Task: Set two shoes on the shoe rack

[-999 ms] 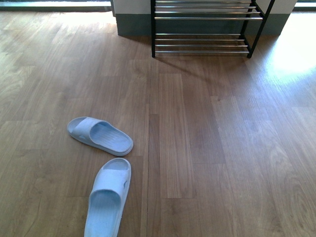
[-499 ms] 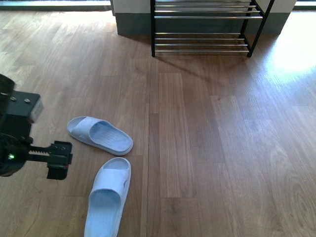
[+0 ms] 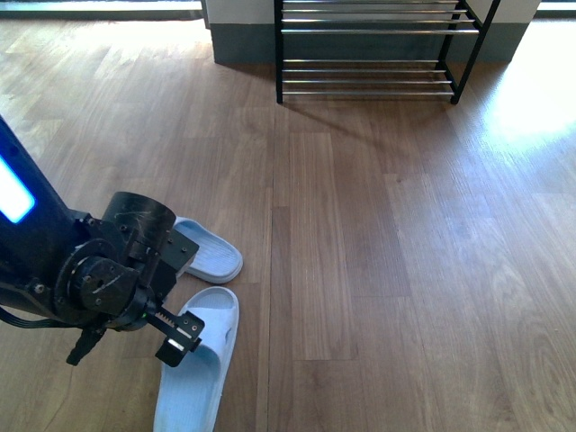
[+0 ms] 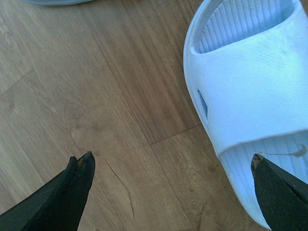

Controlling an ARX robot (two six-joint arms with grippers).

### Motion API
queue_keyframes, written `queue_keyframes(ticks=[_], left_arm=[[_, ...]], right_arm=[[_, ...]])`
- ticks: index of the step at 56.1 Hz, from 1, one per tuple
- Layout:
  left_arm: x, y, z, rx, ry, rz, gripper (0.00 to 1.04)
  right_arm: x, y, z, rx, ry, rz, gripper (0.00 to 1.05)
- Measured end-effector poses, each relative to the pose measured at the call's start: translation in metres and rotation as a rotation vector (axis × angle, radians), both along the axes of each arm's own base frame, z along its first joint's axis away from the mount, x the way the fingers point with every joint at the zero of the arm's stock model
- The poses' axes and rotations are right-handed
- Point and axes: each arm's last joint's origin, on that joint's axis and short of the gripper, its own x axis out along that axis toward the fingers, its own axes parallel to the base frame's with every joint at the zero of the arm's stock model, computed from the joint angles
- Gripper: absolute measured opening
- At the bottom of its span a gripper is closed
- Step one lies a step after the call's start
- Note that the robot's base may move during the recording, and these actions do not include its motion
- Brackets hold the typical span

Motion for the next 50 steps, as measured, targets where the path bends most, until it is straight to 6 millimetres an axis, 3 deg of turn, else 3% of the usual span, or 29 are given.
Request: queue_keyframes(ticks=[14,29,50], left_arm=[[0.003,-0.01,-0.023,-0.011,0.113,-0.104,0.95],[0.009,-0.009,-0.047,0.121,0.104,-0.225,0.95],[0.011,-0.014,-0.062,0.126,0.066,-0.313,0.95]], right_arm=[[0.0,0.0,0.0,0.0,0.0,0.0,0.96],[0.0,0.0,0.0,0.0,0.0,0.0,0.96],[0.0,0.0,0.0,0.0,0.0,0.0,0.96]])
